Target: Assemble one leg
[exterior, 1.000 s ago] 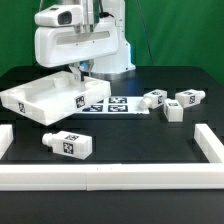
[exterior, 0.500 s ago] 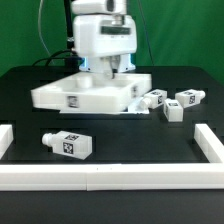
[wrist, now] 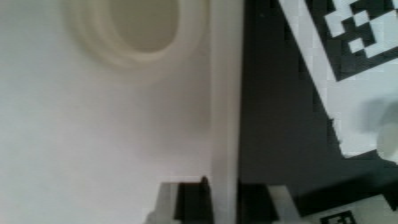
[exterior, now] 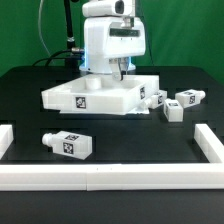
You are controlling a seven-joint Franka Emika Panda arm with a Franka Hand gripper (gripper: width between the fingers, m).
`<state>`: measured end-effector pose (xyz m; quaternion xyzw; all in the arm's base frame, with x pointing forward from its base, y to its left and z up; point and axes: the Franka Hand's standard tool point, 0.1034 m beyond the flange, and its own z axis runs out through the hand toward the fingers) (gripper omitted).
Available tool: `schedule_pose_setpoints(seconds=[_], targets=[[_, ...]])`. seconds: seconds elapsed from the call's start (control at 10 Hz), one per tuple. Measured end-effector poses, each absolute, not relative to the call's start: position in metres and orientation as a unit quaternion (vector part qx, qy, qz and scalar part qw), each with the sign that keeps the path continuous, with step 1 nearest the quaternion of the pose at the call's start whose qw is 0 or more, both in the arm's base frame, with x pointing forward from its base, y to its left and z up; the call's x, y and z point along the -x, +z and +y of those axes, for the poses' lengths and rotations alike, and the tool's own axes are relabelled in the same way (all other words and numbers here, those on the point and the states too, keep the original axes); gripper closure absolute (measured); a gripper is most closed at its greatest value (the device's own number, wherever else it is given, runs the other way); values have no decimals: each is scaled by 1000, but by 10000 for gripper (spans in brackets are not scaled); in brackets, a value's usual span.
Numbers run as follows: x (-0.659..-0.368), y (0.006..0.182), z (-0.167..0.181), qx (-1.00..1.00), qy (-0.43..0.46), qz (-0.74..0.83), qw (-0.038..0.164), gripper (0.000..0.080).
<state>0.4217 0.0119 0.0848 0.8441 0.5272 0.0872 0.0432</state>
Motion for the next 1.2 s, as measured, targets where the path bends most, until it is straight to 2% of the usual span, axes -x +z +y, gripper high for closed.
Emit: schedule_pose_setpoints(seconds=[0.2, 0.3, 0.6, 0.7, 0.8, 1.1, 1.2], targets=[[-447, 75, 39, -783, 75, 616, 41, 748], [-446, 69, 39, -785, 71, 614, 36, 748], [-443, 67, 37, -787, 68, 612, 34, 748], [-446, 66, 38, -768, 75, 635, 40, 748], [-451, 62, 40, -730, 92, 676, 53, 748], [-479, 48, 68, -671, 69, 737, 46, 748], [-478, 47, 67, -673, 69, 735, 46, 748]])
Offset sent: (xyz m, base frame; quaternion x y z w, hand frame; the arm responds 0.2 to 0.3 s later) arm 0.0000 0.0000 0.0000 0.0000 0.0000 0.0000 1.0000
